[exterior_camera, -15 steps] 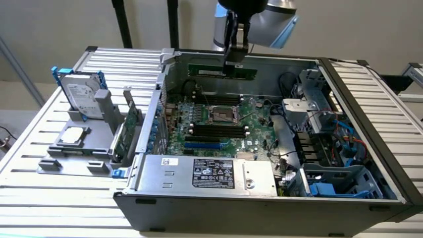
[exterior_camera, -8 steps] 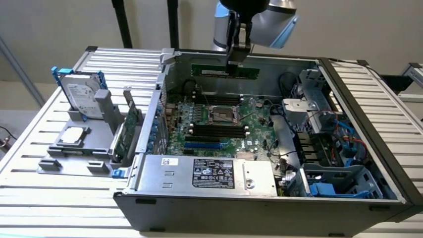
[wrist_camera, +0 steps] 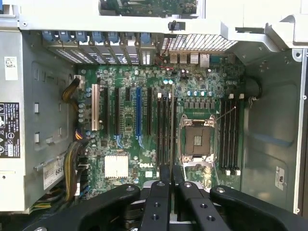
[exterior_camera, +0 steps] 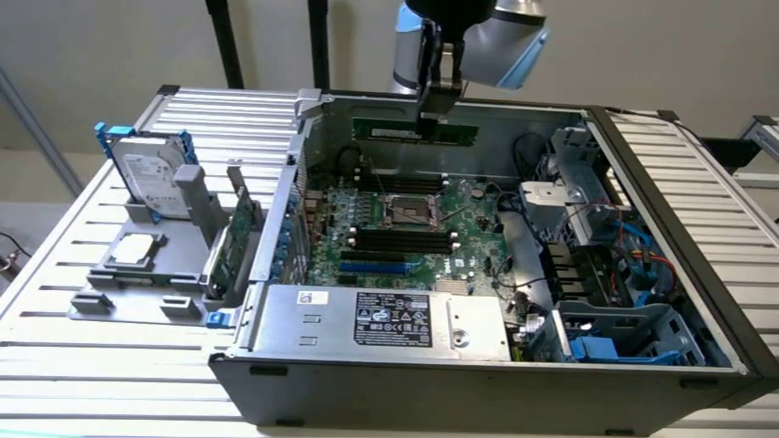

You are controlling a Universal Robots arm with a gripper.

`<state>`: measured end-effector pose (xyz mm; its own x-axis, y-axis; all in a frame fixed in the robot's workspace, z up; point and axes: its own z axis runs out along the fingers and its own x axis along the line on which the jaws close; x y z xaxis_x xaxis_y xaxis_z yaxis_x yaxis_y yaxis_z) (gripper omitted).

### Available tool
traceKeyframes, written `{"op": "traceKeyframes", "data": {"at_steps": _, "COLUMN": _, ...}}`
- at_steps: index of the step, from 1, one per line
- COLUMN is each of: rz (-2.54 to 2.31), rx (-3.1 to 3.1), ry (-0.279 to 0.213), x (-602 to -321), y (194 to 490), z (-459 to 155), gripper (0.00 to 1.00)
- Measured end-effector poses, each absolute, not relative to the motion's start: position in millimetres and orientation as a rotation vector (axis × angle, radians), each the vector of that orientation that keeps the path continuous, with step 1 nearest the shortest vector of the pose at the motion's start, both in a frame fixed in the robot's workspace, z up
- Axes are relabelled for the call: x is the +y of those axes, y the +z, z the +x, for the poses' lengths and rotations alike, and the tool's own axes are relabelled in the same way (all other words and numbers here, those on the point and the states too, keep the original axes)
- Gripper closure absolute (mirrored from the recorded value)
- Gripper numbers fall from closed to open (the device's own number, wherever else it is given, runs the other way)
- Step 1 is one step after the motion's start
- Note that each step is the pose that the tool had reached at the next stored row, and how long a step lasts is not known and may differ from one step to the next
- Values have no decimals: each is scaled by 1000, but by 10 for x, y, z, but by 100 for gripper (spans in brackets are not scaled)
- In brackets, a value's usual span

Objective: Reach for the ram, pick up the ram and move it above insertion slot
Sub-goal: 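Pick up the ram and move it above insertion slot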

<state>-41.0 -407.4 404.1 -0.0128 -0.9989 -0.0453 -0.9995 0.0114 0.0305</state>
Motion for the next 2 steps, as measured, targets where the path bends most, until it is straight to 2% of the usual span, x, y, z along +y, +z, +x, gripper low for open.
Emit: {"op": "traceKeyframes", "data": {"at_steps": 2, "rz": -2200, "rx": 2226, "ry": 84, "x": -4074, "y": 4041, "z": -410, "gripper": 87}}
